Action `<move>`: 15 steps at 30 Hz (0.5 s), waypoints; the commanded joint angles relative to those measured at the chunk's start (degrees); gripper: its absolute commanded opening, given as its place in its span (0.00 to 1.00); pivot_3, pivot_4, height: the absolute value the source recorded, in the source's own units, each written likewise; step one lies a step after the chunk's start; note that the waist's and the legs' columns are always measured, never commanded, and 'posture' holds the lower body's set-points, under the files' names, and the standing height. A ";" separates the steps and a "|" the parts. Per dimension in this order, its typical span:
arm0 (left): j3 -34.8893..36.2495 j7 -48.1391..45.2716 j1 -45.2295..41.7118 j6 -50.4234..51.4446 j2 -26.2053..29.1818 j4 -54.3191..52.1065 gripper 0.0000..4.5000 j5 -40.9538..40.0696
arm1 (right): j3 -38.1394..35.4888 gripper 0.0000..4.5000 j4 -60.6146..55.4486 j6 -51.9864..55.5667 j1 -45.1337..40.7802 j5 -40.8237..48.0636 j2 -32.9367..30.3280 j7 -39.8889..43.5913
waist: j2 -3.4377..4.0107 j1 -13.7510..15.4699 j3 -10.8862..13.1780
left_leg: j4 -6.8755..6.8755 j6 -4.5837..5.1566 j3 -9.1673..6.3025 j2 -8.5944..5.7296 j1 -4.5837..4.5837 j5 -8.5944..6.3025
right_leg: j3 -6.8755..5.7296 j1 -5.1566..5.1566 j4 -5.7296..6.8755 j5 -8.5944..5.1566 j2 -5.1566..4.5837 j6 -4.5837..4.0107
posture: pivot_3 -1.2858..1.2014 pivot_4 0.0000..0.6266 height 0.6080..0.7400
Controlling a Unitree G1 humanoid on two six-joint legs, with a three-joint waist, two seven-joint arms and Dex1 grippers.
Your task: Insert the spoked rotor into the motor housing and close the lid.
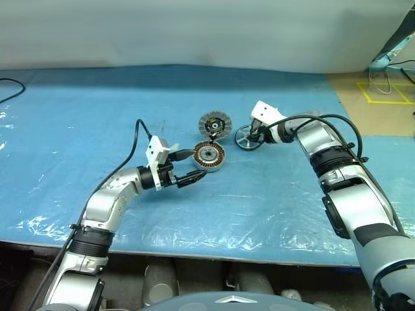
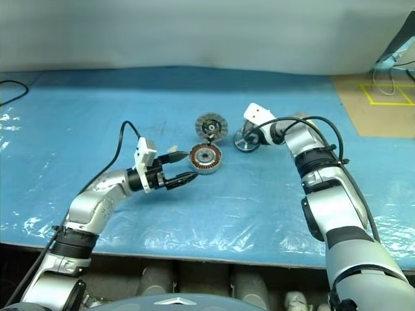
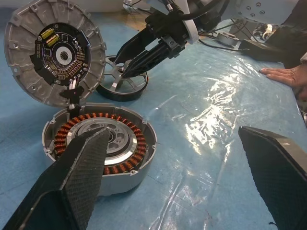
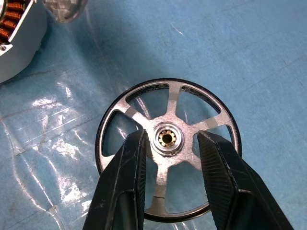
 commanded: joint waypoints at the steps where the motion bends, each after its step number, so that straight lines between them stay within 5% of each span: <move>1: 0.01 -0.49 -0.66 -1.14 -0.09 -0.62 1.00 0.41 | 0.62 0.38 -1.49 0.88 1.51 -0.16 0.09 1.22 | 0.00 -0.01 0.00 | 0.00 0.00 0.00 0.00 0.00 0.00 | 0.00 0.00 0.00 0.00 0.00 0.00 | 0.52 0.24 1.00; 4: 0.17 -0.30 -0.73 -0.98 -0.07 -0.78 1.00 0.62 | 1.19 0.38 -2.55 0.98 2.84 -0.32 0.08 2.12 | 0.00 -0.03 0.00 | 0.00 0.00 0.00 0.01 0.01 0.00 | 0.00 0.00 0.00 0.00 0.01 0.00 | 0.52 0.24 1.00; 9: 0.29 0.32 -0.84 -0.15 0.00 -1.96 1.00 0.67 | 1.54 0.18 -2.17 0.28 3.98 -1.12 0.02 1.41 | 0.00 -0.02 0.00 | 0.00 0.02 0.00 0.02 0.14 -0.02 | 0.00 0.12 0.00 0.00 0.01 0.00 | 0.52 0.24 1.00; 15: 0.41 1.14 -1.30 0.83 0.13 -3.18 1.00 0.47 | 2.70 0.18 -3.00 -0.72 5.00 -2.31 -0.49 1.68 | -0.01 -0.01 0.00 | 0.00 0.10 0.00 0.02 0.37 -0.08 | 0.00 0.33 -0.01 -0.01 0.00 0.00 | 0.52 0.24 1.00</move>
